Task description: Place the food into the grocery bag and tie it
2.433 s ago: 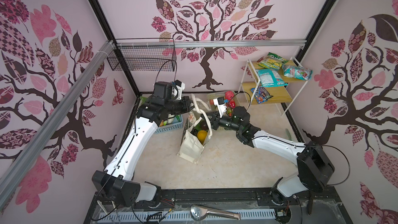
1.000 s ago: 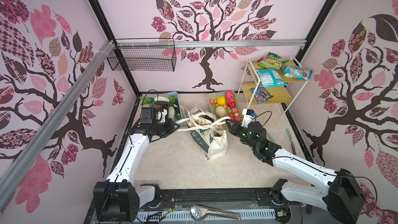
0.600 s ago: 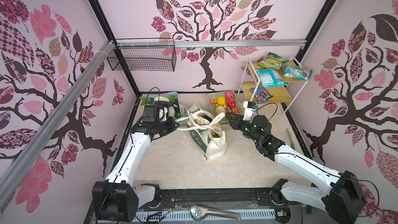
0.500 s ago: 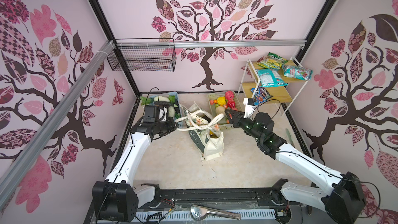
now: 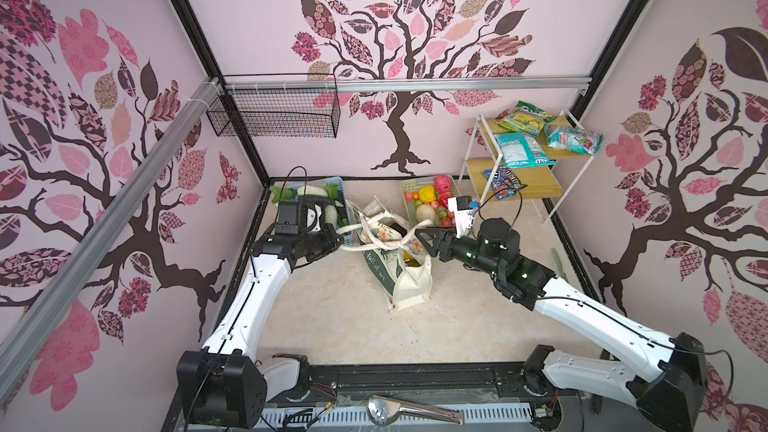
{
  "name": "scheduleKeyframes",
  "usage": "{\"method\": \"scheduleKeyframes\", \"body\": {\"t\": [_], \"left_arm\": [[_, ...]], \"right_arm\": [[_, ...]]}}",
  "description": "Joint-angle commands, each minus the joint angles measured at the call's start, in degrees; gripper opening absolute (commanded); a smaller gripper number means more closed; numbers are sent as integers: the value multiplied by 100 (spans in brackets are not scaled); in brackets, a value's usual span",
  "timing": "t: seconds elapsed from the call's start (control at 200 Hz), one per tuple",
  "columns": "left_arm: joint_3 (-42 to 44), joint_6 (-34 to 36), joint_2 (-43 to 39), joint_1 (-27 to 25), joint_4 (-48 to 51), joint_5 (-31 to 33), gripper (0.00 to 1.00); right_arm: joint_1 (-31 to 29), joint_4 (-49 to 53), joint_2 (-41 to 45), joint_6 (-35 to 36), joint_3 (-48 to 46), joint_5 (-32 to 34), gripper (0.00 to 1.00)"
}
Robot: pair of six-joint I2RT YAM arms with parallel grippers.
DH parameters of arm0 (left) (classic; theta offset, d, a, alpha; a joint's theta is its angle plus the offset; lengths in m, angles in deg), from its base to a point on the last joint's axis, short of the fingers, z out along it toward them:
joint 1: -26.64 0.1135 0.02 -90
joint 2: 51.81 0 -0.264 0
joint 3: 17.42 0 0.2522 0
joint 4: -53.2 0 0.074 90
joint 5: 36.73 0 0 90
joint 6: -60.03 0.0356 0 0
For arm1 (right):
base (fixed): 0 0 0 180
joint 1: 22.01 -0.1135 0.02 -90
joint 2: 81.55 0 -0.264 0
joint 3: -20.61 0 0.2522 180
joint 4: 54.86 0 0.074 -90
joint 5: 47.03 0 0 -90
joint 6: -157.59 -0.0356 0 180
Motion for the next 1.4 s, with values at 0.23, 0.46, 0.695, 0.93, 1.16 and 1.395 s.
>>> {"method": "scheduleKeyframes", "body": {"t": [0.23, 0.46, 0.695, 0.93, 1.16, 1.395], "left_arm": [[-262, -9, -59, -11, 5, 77, 6], [-341, 22, -32, -8, 24, 68, 6], [-329, -4, -15, -10, -31, 12, 6], [-315, -38, -40, -16, -68, -9, 6], [-341, -17, -68, -19, -43, 4, 6], [-342, -5, -57, -20, -49, -2, 6]], "right_arm": [[19, -554, -528, -569, 3, 104, 58], [16, -379, -464, -627, 47, 162, 54], [17, 482, 99, -732, 64, 824, 60], [-21, 125, 139, -999, 96, 283, 51], [-165, -179, -312, -1033, 235, 170, 50], [-204, -422, -708, -1090, 376, 243, 54]]}}
